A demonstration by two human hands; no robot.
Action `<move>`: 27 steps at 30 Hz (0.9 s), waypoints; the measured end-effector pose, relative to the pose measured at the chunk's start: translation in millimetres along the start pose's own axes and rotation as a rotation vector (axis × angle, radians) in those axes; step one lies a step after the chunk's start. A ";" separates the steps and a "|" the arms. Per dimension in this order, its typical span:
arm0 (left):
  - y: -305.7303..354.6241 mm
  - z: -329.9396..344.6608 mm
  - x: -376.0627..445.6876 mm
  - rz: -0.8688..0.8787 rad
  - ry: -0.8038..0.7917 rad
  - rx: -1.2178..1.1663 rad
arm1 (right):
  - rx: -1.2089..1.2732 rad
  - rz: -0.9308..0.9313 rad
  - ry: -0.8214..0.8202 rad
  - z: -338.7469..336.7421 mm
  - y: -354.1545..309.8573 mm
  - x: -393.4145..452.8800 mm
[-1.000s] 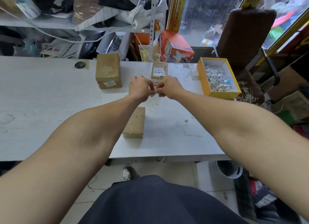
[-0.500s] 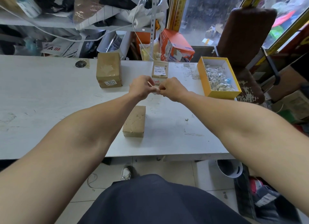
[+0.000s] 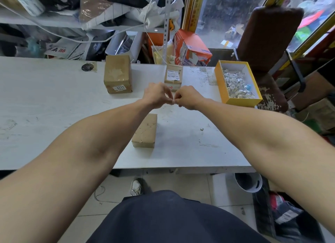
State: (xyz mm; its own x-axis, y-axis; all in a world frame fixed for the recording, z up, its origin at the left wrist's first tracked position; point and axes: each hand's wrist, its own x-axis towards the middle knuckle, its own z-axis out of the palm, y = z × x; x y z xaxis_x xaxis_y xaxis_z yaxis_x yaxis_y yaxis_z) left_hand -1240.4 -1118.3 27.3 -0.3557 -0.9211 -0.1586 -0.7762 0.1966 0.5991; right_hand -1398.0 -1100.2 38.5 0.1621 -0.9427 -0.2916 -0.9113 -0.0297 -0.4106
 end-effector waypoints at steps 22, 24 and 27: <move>30.0 39.9 12.6 -0.035 0.103 -0.060 | 0.217 0.076 0.041 -4.3 35.0 -16.7; 31.8 39.9 21.5 -0.013 0.109 -0.051 | 0.222 0.093 0.066 -9.4 37.7 -11.9; 33.9 41.1 36.9 -0.002 0.078 -0.049 | 0.222 0.135 0.096 -15.4 45.9 -3.1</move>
State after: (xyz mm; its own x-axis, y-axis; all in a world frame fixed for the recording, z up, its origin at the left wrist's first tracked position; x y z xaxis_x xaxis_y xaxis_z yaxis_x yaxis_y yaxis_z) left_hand -1301.3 -1131.7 9.4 -0.3111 -0.9452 -0.0990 -0.7498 0.1801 0.6367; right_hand -1446.2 -1103.8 33.8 -0.0018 -0.9606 -0.2779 -0.8151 0.1624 -0.5561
